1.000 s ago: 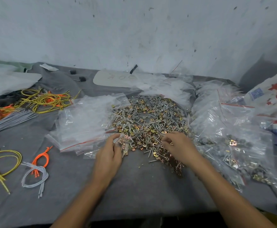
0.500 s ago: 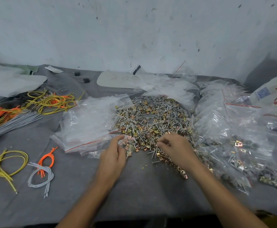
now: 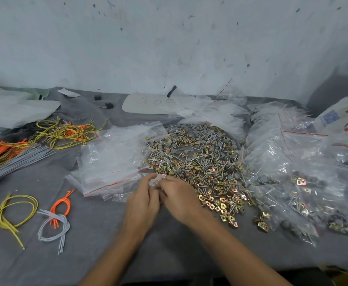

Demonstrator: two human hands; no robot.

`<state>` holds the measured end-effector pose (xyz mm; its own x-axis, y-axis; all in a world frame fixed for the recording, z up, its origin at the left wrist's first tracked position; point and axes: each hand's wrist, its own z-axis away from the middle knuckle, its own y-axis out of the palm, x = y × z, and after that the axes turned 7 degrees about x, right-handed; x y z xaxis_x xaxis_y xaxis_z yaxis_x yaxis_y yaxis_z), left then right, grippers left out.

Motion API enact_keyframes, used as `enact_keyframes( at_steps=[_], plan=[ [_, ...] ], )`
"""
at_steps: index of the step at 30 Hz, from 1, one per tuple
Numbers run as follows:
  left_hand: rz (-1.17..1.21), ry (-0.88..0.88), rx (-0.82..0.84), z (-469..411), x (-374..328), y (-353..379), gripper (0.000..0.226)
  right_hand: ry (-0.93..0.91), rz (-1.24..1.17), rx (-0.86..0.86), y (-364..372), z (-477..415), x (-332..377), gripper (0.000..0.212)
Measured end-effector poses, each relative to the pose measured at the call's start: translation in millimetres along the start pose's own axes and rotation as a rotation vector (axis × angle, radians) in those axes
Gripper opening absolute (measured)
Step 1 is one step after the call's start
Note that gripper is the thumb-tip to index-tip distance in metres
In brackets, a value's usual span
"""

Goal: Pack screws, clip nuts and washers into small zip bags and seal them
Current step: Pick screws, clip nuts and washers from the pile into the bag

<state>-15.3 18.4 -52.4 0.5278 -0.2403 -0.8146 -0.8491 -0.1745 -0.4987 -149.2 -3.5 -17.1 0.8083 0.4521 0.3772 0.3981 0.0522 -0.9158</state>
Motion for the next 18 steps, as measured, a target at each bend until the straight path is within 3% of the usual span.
enact_keyframes(
  at_steps=[3, 9, 12, 18],
  plan=[
    [0.001, 0.011, -0.012, 0, 1, 1, 0.045, -0.018, -0.037, 0.017, -3, 3, -4, 0.023],
    [-0.028, 0.021, -0.026, 0, 2, 2, 0.039, 0.133, -0.137, -0.168, -24, -4, -28, 0.01],
    [-0.082, 0.032, -0.007, 0, 3, 2, 0.036, 0.212, -0.091, -0.069, -36, -20, -40, 0.009],
    [-0.054, 0.016, -0.012, -2, 5, 2, 0.038, 0.2, 0.037, 0.091, -33, -43, -44, 0.015]
  ],
)
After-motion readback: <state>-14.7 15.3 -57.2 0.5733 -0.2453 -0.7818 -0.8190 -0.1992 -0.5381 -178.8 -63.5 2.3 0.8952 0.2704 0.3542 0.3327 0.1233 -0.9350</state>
